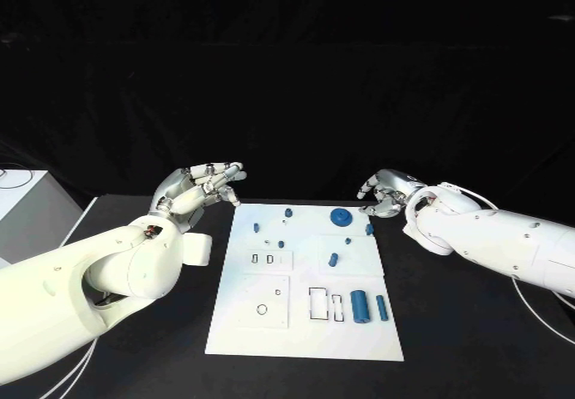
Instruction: Assemble the parts on the task board
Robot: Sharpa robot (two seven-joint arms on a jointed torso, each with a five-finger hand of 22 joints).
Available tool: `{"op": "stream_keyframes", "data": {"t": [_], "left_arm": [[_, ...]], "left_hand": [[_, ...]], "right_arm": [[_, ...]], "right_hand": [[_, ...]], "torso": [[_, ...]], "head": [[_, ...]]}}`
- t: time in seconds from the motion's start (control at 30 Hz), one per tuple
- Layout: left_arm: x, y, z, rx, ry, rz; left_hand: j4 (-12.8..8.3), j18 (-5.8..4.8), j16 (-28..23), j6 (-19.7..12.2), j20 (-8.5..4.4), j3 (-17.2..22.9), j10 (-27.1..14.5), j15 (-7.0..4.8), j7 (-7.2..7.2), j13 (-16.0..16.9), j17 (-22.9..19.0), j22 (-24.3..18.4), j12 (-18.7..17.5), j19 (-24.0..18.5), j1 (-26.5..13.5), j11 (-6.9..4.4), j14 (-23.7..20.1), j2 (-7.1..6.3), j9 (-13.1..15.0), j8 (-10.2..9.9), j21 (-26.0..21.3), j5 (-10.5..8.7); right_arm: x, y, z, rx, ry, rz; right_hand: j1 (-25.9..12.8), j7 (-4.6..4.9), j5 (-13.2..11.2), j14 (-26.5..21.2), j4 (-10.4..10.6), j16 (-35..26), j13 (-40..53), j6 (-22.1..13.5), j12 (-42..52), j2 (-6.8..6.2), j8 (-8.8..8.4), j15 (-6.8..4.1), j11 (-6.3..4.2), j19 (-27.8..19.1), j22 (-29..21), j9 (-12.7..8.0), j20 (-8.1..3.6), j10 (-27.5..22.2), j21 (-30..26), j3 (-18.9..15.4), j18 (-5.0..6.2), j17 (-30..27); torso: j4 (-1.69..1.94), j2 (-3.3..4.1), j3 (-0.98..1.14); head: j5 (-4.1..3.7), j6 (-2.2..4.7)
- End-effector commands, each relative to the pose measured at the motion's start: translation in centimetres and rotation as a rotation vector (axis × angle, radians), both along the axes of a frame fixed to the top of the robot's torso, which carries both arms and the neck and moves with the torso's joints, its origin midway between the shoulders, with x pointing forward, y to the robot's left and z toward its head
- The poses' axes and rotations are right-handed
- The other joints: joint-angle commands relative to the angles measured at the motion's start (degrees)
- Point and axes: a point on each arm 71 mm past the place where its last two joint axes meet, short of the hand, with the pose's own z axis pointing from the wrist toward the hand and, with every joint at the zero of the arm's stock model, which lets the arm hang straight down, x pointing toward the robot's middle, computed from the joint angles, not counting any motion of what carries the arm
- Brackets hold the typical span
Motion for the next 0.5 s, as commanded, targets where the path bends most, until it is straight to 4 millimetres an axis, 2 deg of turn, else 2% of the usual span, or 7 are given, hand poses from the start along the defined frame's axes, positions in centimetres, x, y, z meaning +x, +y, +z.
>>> {"op": "stream_keyframes", "data": {"t": [0.03,0.13,0.27,0.37,0.47,0.5], "left_arm": [[0.0,-0.3,0.1,0.000,-0.014,-0.024],[0.1,-0.3,0.0,0.000,-0.013,-0.024],[0.1,-0.3,-0.1,0.000,-0.011,-0.025],[0.2,-0.3,-0.1,0.001,-0.010,-0.024],[0.2,-0.3,-0.2,0.002,-0.008,-0.023],[0.3,-0.3,-0.2,0.003,-0.006,-0.022]], "left_hand": [[-0.08,0.79,0.33,0.01,-0.06,0.12,0.31,-0.10,-0.08,0.09,-0.10,0.07,0.30,-0.54,-0.68,-0.10,-0.29,-0.08,0.05,0.30,0.21,0.06],[-0.08,0.79,0.33,0.01,-0.06,0.12,0.31,-0.10,-0.08,0.09,-0.10,0.07,0.30,-0.54,-0.68,-0.10,-0.29,-0.08,0.05,0.30,0.21,0.06],[-0.08,0.79,0.33,0.01,-0.06,0.12,0.31,-0.10,-0.08,0.09,-0.10,0.07,0.30,-0.54,-0.68,-0.10,-0.29,-0.08,0.05,0.30,0.21,0.06],[-0.09,0.79,0.34,-0.02,-0.06,0.11,0.30,-0.09,-0.09,0.10,-0.11,0.09,0.29,-0.60,-0.68,-0.10,-0.35,-0.12,0.04,0.29,0.24,0.06],[-0.09,0.79,0.34,-0.02,-0.06,0.11,0.30,-0.09,-0.09,0.10,-0.11,0.09,0.29,-0.60,-0.68,-0.10,-0.35,-0.12,0.04,0.29,0.24,0.06],[-0.09,0.79,0.34,-0.02,-0.06,0.11,0.30,-0.09,-0.09,0.10,-0.11,0.09,0.29,-0.60,-0.68,-0.10,-0.35,-0.12,0.04,0.29,0.24,0.06]], "right_arm": [[0.1,0.4,-0.7,0.000,0.069,0.041],[0.3,0.6,-1.0,-0.009,0.075,0.033],[0.7,0.8,-1.5,-0.022,0.082,0.014],[1.0,1.0,-1.8,-0.028,0.087,0.004],[1.3,1.3,-2.2,-0.032,0.093,0.000],[1.4,1.5,-2.4,-0.034,0.097,0.000]], "right_hand": [[-0.62,0.47,1.13,5.24,1.94,2.84,15.31,-1.68,11.14,0.51,-0.64,1.18,1.32,3.52,10.18,0.02,1.01,5.92,4.04,-3.82,-1.77,11.34],[-0.44,0.68,0.74,5.39,2.61,3.08,15.31,-2.39,11.14,0.71,-0.88,1.41,1.54,4.14,11.41,-0.05,1.23,5.92,5.07,-5.74,-2.07,12.17],[0.13,0.98,0.02,5.48,3.72,3.22,15.31,-3.39,11.14,1.21,-1.19,1.72,1.86,4.82,12.72,-0.16,1.54,5.92,6.15,-8.63,-2.40,12.68],[0.59,1.15,-0.19,5.53,4.50,3.29,15.31,-3.86,11.14,1.60,-1.30,1.88,2.03,5.07,13.19,-0.19,1.71,5.92,6.54,-10.33,-2.52,12.93],[0.87,1.22,-0.21,5.54,4.98,3.30,15.31,-4.02,11.14,1.85,-1.30,1.96,2.10,5.13,13.30,-0.19,1.79,5.92,6.63,-11.21,-2.54,12.98],[0.91,1.22,-0.19,5.53,5.12,3.30,15.31,-4.01,11.14,1.94,-1.27,1.97,2.11,5.13,13.31,-0.18,1.80,5.92,6.64,-11.39,-2.55,12.97]], "torso": [[0.03,0.09,0.04],[0.19,0.02,-0.08],[0.34,0.05,-0.11],[0.47,0.19,0.01],[0.46,0.21,0.05],[0.46,0.24,0.14]], "head": [[-0.17,-0.09],[-0.18,-0.27],[-0.17,-0.45],[-0.21,-0.52],[-0.10,-0.53],[-0.02,-0.58]]}}
